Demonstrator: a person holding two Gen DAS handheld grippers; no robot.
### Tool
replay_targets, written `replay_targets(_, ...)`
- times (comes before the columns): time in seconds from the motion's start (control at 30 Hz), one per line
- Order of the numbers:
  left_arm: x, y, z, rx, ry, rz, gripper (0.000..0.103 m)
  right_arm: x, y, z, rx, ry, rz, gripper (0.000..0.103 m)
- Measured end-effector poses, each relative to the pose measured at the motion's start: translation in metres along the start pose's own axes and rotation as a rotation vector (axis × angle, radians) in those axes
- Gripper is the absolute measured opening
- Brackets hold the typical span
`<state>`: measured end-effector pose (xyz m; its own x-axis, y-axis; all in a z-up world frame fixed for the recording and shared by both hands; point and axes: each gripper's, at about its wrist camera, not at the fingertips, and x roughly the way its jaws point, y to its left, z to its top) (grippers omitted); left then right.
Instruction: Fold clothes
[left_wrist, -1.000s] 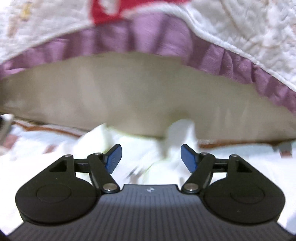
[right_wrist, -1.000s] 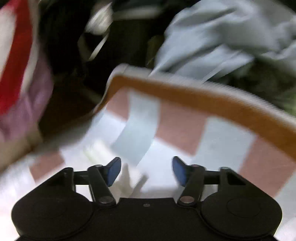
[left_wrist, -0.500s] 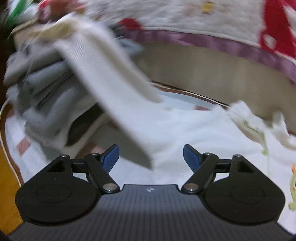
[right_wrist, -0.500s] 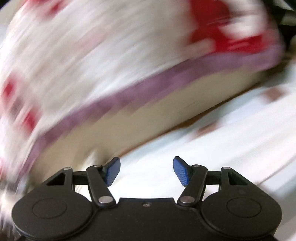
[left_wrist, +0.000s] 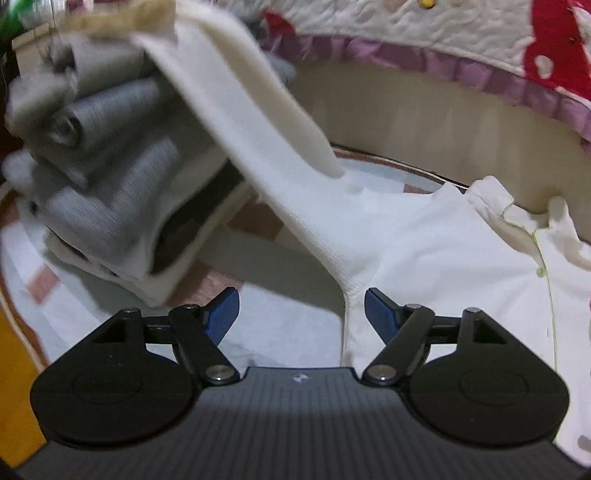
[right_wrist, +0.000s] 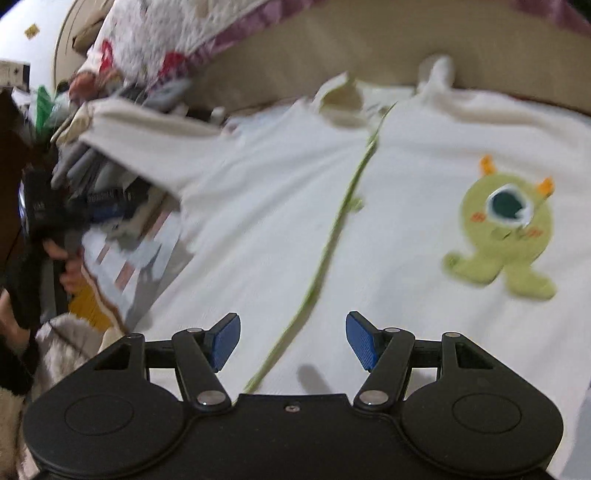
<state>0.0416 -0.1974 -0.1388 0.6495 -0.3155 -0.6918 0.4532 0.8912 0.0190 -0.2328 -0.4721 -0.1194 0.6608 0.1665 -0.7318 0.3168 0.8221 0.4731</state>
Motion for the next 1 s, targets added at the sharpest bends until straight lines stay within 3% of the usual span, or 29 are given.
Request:
replay_targets(0.23,-0.105,-0.013,0.02,0.398,-0.173,0.067,0.077,-0.003,0.048,-0.01,-0.09,0.093,0.093,0.069)
replay_targets(0.33,-0.142,-0.002,0.029,0.546,-0.088,0.045,0.077,-0.004,0.054,-0.022,-0.05,0.138,0.168,0.069)
replay_targets(0.47,-0.162,0.011,0.015,0.634,0.083,-0.102,0.077,0.005,0.06,-0.046,0.059,0.229,0.279,0.069)
replay_targets(0.6,-0.155,-0.002,-0.032,0.591,0.203,-0.312,0.077,0.022,0.068,-0.075,0.155,0.294,0.332,0.067)
replay_targets(0.63,-0.147,-0.008,-0.043,0.578,0.229,-0.334,0.077,0.027,0.072,-0.082,0.158,0.311,0.338,0.066)
replay_targets(0.7,-0.123,-0.023,-0.066,0.559,0.276,-0.338,0.077,0.036,0.081,-0.093,0.123,0.329,0.31,0.058)
replay_targets(0.8,-0.089,-0.035,-0.08,0.493,0.329,-0.321,0.076,0.033,0.09,-0.093,0.037,0.245,0.266,0.012)
replay_targets(0.9,-0.067,-0.039,-0.085,0.441,0.373,-0.327,0.075,0.011,0.082,-0.08,0.059,0.146,0.315,0.008)
replay_targets(1.0,-0.06,-0.04,-0.088,0.435,0.393,-0.342,0.07,-0.005,0.072,-0.07,0.057,0.102,0.29,0.008)
